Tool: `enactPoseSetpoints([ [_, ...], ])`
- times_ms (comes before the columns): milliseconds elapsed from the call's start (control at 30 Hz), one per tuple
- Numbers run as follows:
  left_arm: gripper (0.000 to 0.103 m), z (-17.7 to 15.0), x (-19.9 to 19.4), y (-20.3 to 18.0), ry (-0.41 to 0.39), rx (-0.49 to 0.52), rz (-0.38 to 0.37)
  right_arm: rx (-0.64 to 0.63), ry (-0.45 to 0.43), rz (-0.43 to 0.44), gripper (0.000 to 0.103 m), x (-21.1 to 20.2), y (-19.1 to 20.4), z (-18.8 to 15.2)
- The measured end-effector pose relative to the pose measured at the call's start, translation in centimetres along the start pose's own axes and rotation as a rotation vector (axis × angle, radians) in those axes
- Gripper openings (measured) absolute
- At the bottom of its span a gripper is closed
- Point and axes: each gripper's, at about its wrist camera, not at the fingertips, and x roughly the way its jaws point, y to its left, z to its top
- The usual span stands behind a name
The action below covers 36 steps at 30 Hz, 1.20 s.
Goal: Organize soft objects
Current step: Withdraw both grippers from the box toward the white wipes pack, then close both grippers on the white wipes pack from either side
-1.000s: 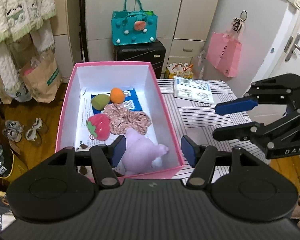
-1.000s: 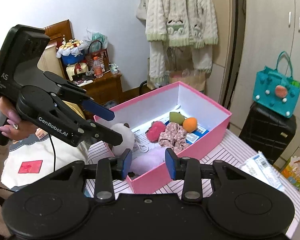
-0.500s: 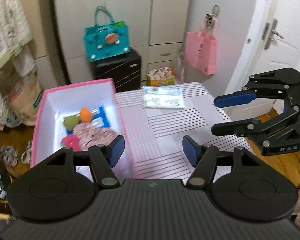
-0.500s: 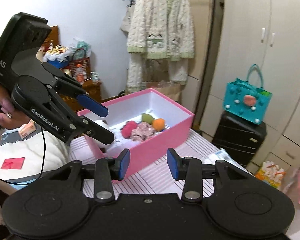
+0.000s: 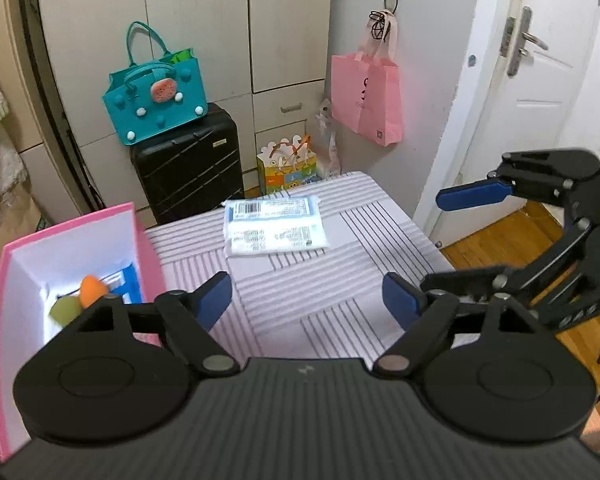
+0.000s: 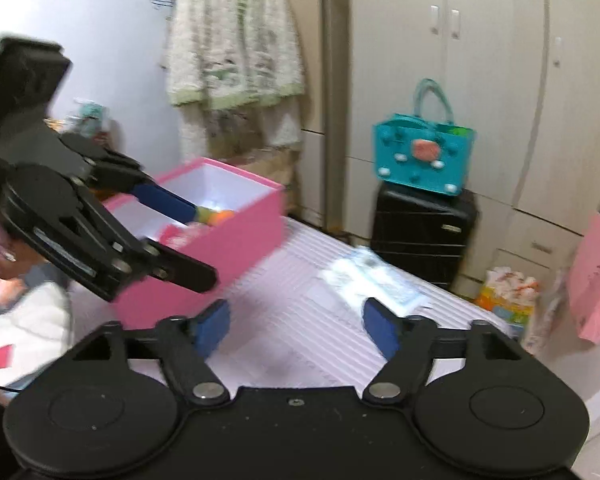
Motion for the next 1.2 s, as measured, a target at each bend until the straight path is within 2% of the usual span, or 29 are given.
enactPoseSetpoints([
  [67,0.088,0.8,1.8,0.1,-0.014,-0.016,0.010,0.009,0.005,-0.027,0.081,1.6,-1.4,-0.8],
  [200,0.094,2.2,5.6,0.2,-0.014,-0.031,0.033,0.105,-0.012,-0.002,0.081,5.3,-5.4,-2.7],
  [367,0.094,3.6,10.7,1.4,0.059,-0.079,0.053,0.169,-0.037,0.015,0.082,7.9,-7.6,-3.9],
  [500,0.094,4.0,14.4,2.9,0.110,-0.131,0.057,0.275,-0.034,0.049,0.082,10.7,-10.0,-4.8],
  [600,0.094,4.0,16.9,4.2,0.171,-0.170,0.058,0.283,-0.032,0.008,0.082,13.0,-11.1,-5.6],
  [667,0.094,3.8,18.3,5.2,0.178,-0.211,0.072,0.289,-0.035,-0.011,0.081,14.2,-11.6,-6.0],
  [833,0.094,3.8,20.5,6.7,0.160,-0.261,0.086,0.326,-0.049,0.047,0.081,15.7,-12.3,-6.3],
  [933,0.089,3.8,21.6,7.1,0.133,-0.270,0.088,0.330,-0.028,0.054,0.081,16.7,-12.3,-6.1],
  [1000,0.079,3.9,22.5,7.4,0.162,-0.267,0.104,0.325,-0.018,0.068,0.081,17.4,-12.1,-6.1],
  [1067,0.073,3.7,23.4,8.1,0.178,-0.319,0.090,0.324,-0.004,0.081,0.081,18.0,-12.0,-6.1],
  [1200,0.071,3.0,25.0,9.1,0.201,-0.359,0.103,0.325,0.015,0.075,0.079,19.1,-12.0,-5.9],
])
